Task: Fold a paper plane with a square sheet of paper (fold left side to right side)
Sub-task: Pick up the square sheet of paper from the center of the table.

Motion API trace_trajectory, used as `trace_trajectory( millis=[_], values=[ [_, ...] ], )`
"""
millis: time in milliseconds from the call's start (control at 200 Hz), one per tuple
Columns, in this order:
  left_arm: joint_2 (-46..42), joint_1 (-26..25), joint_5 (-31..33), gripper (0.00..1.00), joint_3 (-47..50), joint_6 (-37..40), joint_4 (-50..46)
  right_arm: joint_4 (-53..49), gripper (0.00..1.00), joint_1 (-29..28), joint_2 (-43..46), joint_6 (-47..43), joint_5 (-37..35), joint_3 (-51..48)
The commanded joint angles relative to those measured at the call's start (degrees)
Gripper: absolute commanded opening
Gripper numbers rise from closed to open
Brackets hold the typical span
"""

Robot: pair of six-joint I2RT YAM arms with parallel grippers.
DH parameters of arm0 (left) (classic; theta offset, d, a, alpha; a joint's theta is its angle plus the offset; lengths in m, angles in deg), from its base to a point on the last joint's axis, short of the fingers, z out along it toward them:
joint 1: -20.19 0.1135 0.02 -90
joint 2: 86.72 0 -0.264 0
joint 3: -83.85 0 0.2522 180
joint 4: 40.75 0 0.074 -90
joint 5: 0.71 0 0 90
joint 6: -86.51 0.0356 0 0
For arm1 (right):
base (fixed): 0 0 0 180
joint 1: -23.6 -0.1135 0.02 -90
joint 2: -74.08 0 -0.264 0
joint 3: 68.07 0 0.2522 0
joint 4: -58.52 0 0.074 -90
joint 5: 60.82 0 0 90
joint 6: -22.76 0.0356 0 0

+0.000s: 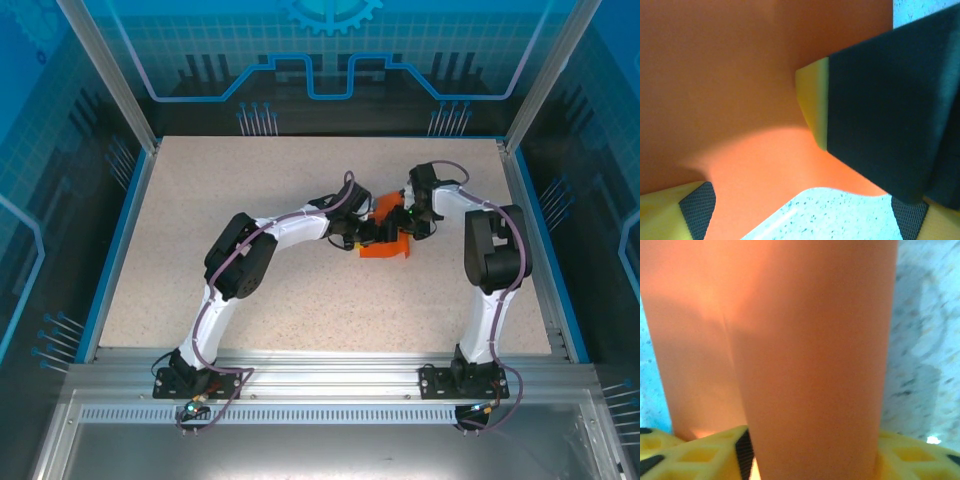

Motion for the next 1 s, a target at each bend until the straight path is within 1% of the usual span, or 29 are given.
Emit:
trace_trajectory(
  millis=[0,75,135,250,325,420,510,585,660,710,855,995],
  values=[
    [-3.2,-0.8,1.4,0.95,2.3,1.5,-1.9,-1.4,0.42,0.1,3.6,-0.5,6.3,-2.4],
    [-7.7,-0.2,3.4,0.95,5.8,2.0,-0.2,0.8,0.35,1.0,5.4,-0.7,8.2,-4.2],
    [-12.3,0.9,3.7,0.96,9.7,1.6,2.0,2.7,0.3,1.7,7.0,-1.1,9.7,-5.9],
    [-21.3,4.5,3.9,0.96,17.7,0.6,5.9,8.4,0.26,3.5,11.7,-1.3,15.4,-10.2],
    [-27.5,7.2,3.4,0.96,23.5,0.3,8.0,13.4,0.26,4.8,15.4,-1.5,21.1,-13.9],
    [-34.4,11.0,1.0,0.96,30.2,-0.1,11.6,18.9,0.25,6.3,19.9,-1.2,27.4,-17.8],
    [-40.2,14.0,-1.4,0.96,35.6,-0.7,15.3,19.9,0.25,6.6,23.5,-2.2,32.3,-19.1],
    [-44.5,15.9,-3.7,0.95,39.5,-1.9,19.7,20.0,0.25,6.6,25.8,-2.7,38.3,-19.4],
    [-48.6,16.8,-5.2,0.95,41.4,-2.1,22.2,21.3,0.25,6.5,28.7,-1.5,43.5,-20.2],
    [-50.9,16.9,-6.2,0.95,41.5,-1.6,22.4,22.7,0.25,6.2,31.0,0.1,45.6,-20.9],
    [-55.3,16.9,-9.9,0.95,40.1,-0.7,22.1,25.0,0.25,5.5,37.8,4.6,48.6,-21.8],
    [-56.6,16.8,-13.0,0.97,38.7,-2.6,23.2,24.7,0.25,4.0,42.1,7.9,50.9,-21.1]
  ],
)
